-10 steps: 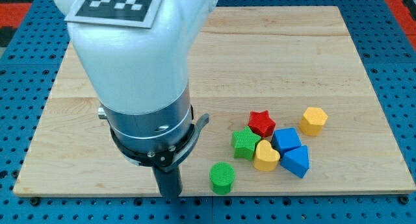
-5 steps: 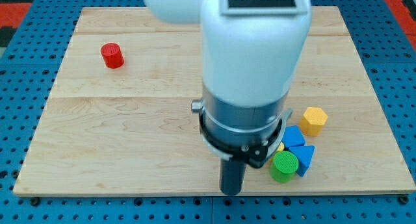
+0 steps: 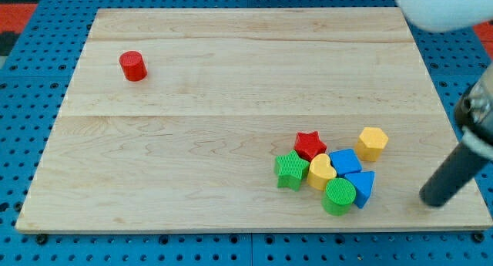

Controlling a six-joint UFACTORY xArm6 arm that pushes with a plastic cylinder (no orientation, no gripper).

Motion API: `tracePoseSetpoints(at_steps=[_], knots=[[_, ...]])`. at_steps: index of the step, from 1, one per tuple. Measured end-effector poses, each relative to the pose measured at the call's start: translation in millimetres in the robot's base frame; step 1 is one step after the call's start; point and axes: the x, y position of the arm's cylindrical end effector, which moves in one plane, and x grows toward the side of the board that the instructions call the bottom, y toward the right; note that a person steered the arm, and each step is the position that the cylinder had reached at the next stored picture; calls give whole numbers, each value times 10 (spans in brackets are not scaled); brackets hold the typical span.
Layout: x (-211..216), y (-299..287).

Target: Push the red circle close to the red star

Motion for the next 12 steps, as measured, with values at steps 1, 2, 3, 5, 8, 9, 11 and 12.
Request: tracePoseSetpoints(at_steps=[1,2,3,5,8,9,11,12], knots=[[-1022,-53],[-1732,-1385],[-2272,-3004],[-2245,-4535],[-1291,-1576],[-1370,-1743],[-1459,-2130],[-1255,-2107]])
